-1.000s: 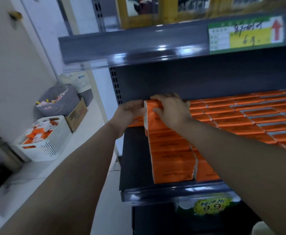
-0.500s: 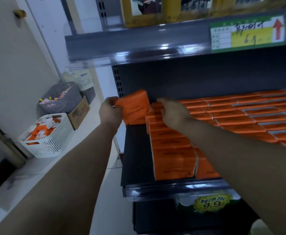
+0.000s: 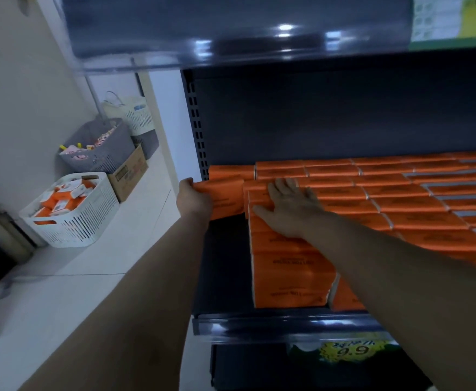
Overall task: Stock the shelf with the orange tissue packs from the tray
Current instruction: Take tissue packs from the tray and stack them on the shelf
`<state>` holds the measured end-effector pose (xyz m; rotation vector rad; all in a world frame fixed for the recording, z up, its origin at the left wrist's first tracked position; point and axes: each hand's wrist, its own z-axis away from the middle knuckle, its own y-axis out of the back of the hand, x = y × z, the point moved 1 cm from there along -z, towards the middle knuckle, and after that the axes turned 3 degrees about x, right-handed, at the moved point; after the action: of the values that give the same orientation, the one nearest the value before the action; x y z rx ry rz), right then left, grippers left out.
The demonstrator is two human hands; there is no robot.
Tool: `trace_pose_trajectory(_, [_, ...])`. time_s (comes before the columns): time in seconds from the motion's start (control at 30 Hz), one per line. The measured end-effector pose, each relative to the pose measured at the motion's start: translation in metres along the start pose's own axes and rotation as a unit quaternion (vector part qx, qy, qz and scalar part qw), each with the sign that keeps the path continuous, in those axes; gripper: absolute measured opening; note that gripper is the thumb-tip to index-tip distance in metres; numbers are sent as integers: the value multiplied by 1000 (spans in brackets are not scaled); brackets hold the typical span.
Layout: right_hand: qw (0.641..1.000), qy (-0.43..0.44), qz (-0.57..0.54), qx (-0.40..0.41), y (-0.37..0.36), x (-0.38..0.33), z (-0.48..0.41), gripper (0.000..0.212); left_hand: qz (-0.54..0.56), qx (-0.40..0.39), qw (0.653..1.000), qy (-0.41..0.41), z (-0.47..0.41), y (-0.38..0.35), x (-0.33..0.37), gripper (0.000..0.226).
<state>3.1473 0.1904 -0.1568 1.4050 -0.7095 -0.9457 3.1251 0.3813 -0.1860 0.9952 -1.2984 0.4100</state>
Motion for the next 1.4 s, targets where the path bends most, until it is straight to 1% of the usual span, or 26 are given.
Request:
trace_pose_trajectory(0.2, [1000,-2,4,9,-7,8,2,79,24,-36,999,-12,0,-17,-1,49])
trace_pose_trajectory(0.37, [1000,-15,8,8,-5,17,7,83,28,-68,997,-16,10,-28,9,57])
trace_pose_trajectory(0.5, [1000,-16,10,5,-5,18,6,83,67,-96,993,-16,9,-31,10,47])
trace_pose_trajectory(0.57, [1000,-18,9,8,-6,17,6,82,74,-96,993,2,8,-31,9,44])
trace_pose_trajectory(0.63, [1000,-17,8,12,-5,17,6,81,66,-85,994,35,8,-30,9,55])
trace_pose_trajectory(0.7, [1000,-15,11,11,-3,18,8,80,47,-70,995,50,8,-26,8,69])
trace_pose_trajectory(0.77, [1000,-12,16,8,-2,20,12,76,24,-64,997,45,13,-20,10,71])
trace_pose_trajectory(0.83, [1000,-12,10,7,-2,21,20,73,9,-56,998,38,20,-13,14,61])
trace_pose_trajectory(0.93, [1000,-6,3,10,2,18,38,71,10,-72,997,11,41,-2,29,30])
trace_pose_trajectory(1.0, [1000,-1,-2,16,7,16,52,69,25,-112,993,-7,57,5,38,22])
trace_pose_trajectory(1.1, [1000,4,-11,27,10,17,77,64,24,-181,983,-1,87,14,41,12])
trace_pose_trajectory(1.17, [1000,3,-7,29,8,20,92,62,34,-226,973,12,110,16,39,17])
trace_pose_trajectory(1.23, [1000,-2,-3,26,4,26,106,62,40,-248,968,25,130,15,36,22])
trace_pose_trajectory(1.33, [1000,-4,-1,22,-3,33,121,63,35,-267,962,43,151,10,32,42])
trace_pose_trajectory(1.4, [1000,-8,-5,19,-7,39,126,63,44,-261,963,52,159,8,33,46])
